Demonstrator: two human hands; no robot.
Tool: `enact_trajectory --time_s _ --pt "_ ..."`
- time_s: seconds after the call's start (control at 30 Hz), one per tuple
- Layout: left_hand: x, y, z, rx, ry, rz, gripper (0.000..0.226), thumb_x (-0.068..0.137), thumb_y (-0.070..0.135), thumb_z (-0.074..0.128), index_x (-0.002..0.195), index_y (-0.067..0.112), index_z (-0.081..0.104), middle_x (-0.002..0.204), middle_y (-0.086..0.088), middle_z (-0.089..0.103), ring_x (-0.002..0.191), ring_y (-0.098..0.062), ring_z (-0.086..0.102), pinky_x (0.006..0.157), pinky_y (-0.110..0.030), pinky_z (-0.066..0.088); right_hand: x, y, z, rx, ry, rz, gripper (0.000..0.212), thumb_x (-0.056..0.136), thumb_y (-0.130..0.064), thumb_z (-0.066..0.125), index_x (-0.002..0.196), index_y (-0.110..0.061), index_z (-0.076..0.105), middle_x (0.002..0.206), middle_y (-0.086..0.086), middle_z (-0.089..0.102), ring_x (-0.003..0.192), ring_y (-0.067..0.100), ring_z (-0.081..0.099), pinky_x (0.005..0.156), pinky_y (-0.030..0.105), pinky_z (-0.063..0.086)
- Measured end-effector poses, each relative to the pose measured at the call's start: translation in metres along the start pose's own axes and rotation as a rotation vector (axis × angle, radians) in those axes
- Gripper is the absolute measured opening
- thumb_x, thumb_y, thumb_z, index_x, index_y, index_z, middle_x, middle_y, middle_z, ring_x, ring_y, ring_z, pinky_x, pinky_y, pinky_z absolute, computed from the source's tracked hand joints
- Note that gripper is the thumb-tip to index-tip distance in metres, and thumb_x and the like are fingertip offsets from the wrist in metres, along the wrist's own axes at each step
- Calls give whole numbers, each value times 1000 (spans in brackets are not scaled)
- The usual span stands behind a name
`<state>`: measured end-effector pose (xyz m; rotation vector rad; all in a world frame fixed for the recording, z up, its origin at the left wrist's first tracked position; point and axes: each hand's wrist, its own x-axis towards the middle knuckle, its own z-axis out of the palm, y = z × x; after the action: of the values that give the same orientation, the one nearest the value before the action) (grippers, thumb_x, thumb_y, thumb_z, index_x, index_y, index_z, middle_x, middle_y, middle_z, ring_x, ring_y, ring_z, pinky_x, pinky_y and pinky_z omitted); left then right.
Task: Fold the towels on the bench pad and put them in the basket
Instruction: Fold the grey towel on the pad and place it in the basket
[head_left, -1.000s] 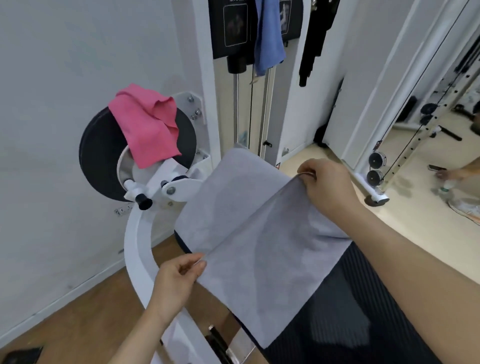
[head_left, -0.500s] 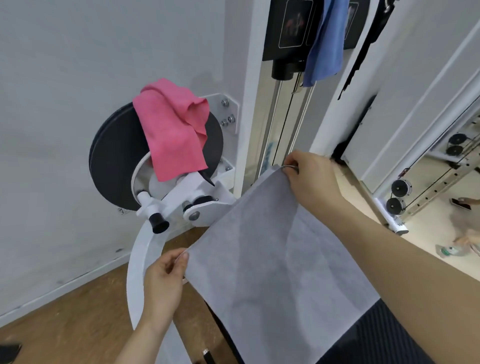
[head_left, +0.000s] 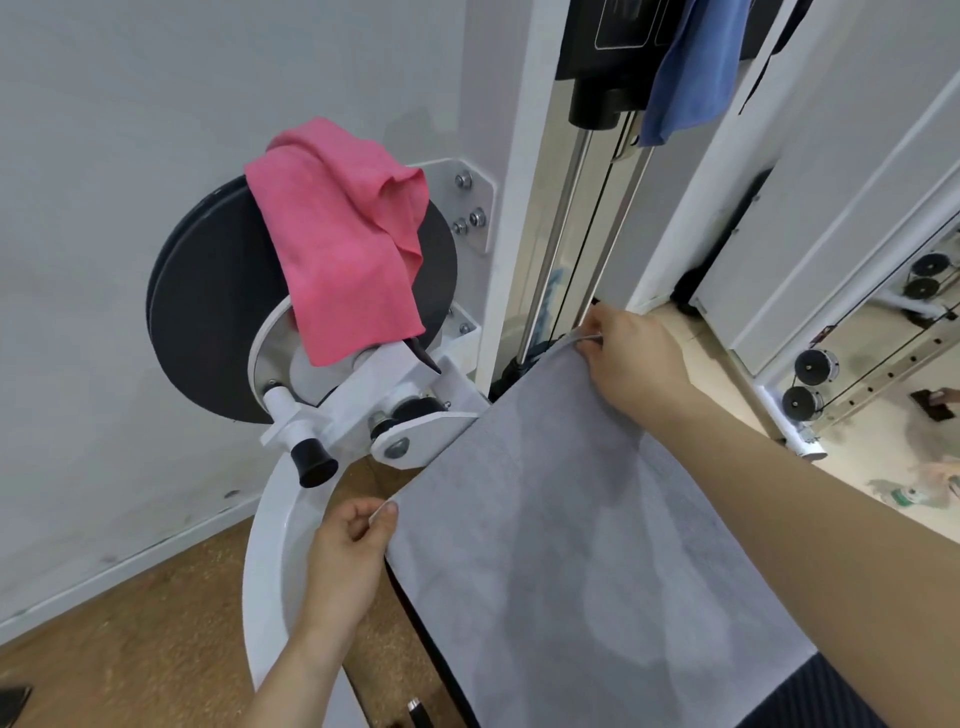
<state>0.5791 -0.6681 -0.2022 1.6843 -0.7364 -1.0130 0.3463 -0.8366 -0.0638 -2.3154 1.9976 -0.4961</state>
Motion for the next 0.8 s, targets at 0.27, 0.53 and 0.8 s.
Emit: enact_trajectory --time_s 0.27,0.53,0.8 --pt "0 2 0 -115 42 -32 6 84 9 73 88 10 69 92 -9 71 91 -27 66 85 -36 52 6 -3 -4 177 -22 83 9 86 -13 58 89 -18 65 87 1 64 85 24 57 64 28 38" --pt "-25 18 -23 -197 77 44 22 77 12 79 92 25 69 94 -6 72 94 -23 68 88 -40 54 -23 -4 -49 419 91 78 16 80 -17 74 94 -19 67 74 -10 55 75 11 54 73 29 46" --pt "-68 73 -66 -316 -69 170 11 63 25 75 72 18 75 69 -2 72 64 -15 65 59 -19 56 -123 0 -160 776 -42 115 6 81 -10 74 84 -14 73 71 6 57 47 -2 45 45 5 34"
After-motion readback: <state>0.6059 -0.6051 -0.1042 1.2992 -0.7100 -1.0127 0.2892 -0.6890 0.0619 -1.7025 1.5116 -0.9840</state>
